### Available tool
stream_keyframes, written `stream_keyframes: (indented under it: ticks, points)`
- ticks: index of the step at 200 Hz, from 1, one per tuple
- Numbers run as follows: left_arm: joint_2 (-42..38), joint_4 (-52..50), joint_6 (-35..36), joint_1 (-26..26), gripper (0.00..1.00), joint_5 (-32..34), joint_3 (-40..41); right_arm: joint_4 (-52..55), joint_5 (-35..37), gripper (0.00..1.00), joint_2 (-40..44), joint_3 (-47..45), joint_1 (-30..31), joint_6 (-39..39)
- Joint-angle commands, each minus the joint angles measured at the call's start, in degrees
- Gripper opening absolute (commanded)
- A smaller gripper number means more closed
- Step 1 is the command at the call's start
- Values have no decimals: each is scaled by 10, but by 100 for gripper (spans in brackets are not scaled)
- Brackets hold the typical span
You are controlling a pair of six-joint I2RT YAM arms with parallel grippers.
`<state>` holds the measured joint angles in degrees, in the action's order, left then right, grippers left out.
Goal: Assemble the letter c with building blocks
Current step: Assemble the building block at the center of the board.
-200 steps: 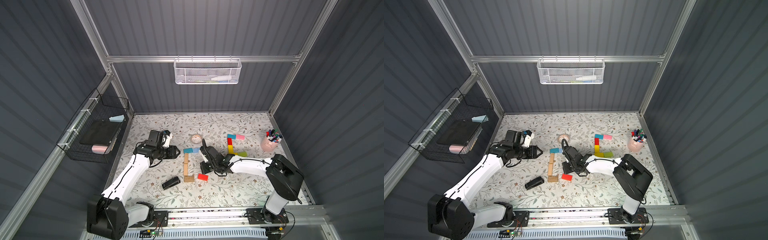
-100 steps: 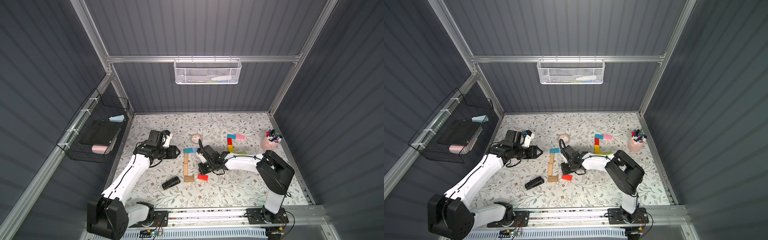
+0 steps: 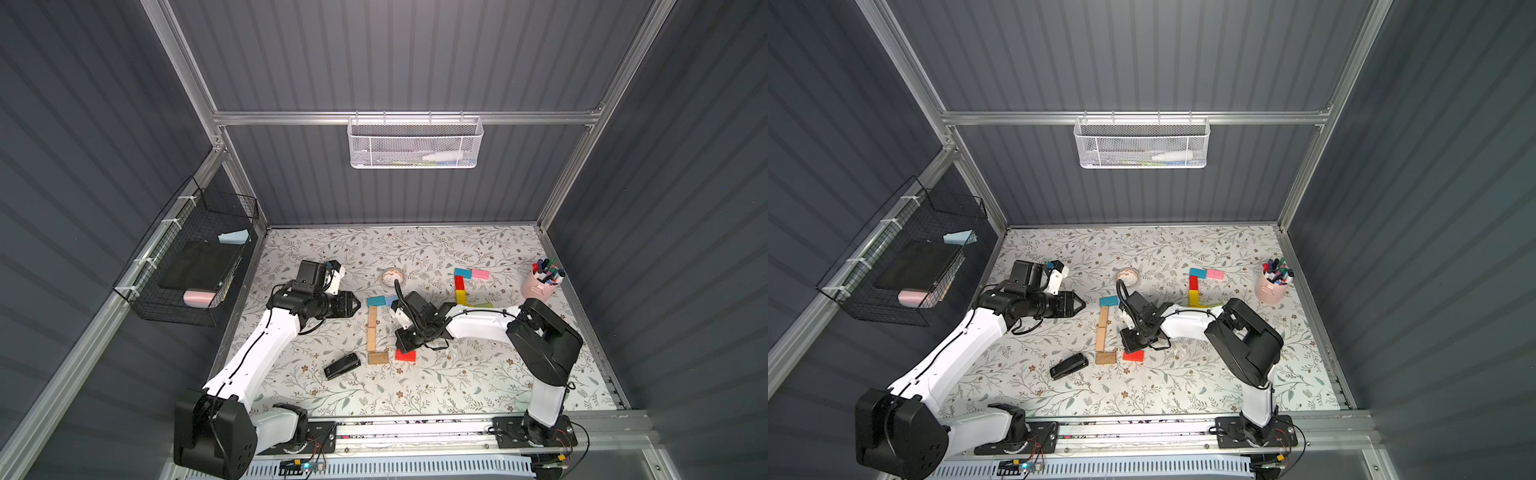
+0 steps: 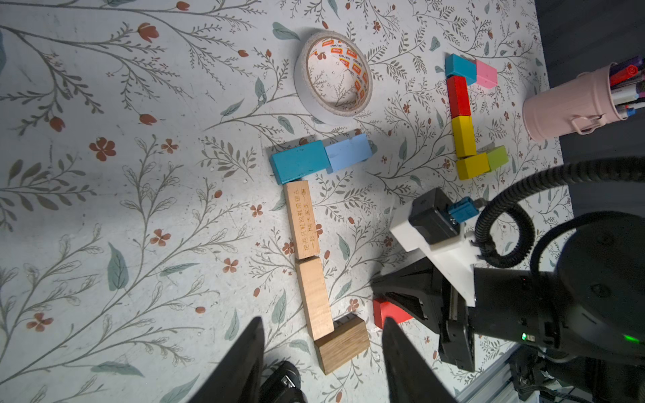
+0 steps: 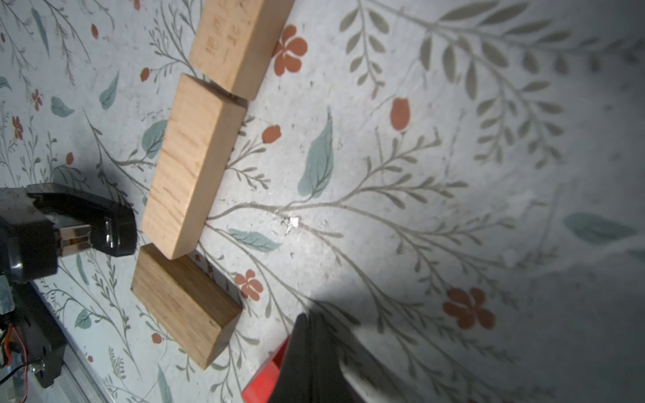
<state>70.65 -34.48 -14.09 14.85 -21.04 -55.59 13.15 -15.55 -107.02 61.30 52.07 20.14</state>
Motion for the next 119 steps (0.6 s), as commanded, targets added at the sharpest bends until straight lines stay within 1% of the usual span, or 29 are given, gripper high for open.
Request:
stream_keyframes:
  ticks: [1, 36, 40, 64, 92, 119]
  points:
    - [-15, -9, 13, -4, 53, -7, 4, 21, -11, 0, 6, 3, -1, -5]
    - [-16, -9, 13, -4, 53, -6, 4, 11, 2, 0, 25, -2, -2, 1]
    - [-15, -9, 13, -3, 53, -6, 4, 9, 23, 0, 29, -2, -2, 3]
    - [-16, -9, 12, -3, 53, -6, 4, -6, 60, 0, 63, -10, -14, 28]
    - [-17, -9, 12, -3, 53, -6, 5, -22, 97, 0, 123, -53, -36, 69]
    - [-12, -10, 12, -4, 53, -9, 5, -5, 137, 0, 184, -103, -49, 109]
